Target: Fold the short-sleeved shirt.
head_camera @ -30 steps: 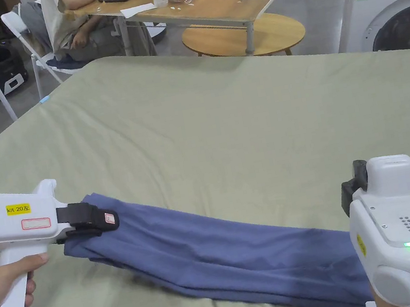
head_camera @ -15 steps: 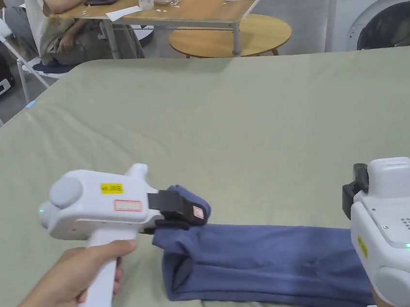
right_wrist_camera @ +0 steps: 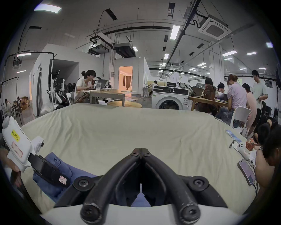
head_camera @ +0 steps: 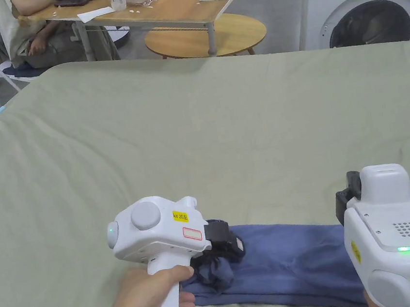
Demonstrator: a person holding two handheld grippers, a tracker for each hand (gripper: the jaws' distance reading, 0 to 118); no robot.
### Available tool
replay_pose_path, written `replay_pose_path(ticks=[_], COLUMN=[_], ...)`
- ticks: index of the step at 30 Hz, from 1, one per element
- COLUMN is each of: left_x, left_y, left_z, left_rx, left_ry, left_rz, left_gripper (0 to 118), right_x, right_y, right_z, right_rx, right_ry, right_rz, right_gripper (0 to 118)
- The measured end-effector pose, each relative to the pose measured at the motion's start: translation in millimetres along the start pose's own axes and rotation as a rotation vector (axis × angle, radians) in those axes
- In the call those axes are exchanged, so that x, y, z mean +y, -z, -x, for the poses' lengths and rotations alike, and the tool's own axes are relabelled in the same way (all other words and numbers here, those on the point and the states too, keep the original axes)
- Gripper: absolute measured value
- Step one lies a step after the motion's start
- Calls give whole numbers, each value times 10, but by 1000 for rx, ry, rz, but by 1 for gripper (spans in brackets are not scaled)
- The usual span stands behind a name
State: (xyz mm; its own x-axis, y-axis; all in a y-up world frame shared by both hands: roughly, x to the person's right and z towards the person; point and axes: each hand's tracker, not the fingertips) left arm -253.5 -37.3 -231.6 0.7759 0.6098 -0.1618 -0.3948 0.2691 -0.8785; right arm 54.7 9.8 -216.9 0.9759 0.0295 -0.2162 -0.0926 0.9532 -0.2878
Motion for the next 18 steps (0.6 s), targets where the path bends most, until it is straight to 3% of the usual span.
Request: replay_pose_path(ticks=[1, 4, 10, 11, 14, 18], left_x=[-1, -11, 15, 23, 50, 57], left_y=[-20, -114, -531, -592, -794, -803], left_z=[-73, -234, -448, -458, -490, -392], left_rx=[4, 36, -33, -51, -80, 65], left_ry=[19, 91, 148, 158, 200, 222], left_rz=[5, 21, -18, -34, -87, -134], left_gripper=[50, 50, 49, 44, 14, 5], right_x=[0, 5, 42, 45, 48, 46], right_y=[-1, -7, -60, -63, -77, -88], right_z=[0, 1, -28, -34, -49, -56], right_rx=[1, 5, 3, 2, 1, 4], right_ry=[1, -3, -5, -3, 3, 7], right_rz=[2, 3, -10, -11, -13, -11], right_gripper=[0, 0, 0, 0, 0, 0])
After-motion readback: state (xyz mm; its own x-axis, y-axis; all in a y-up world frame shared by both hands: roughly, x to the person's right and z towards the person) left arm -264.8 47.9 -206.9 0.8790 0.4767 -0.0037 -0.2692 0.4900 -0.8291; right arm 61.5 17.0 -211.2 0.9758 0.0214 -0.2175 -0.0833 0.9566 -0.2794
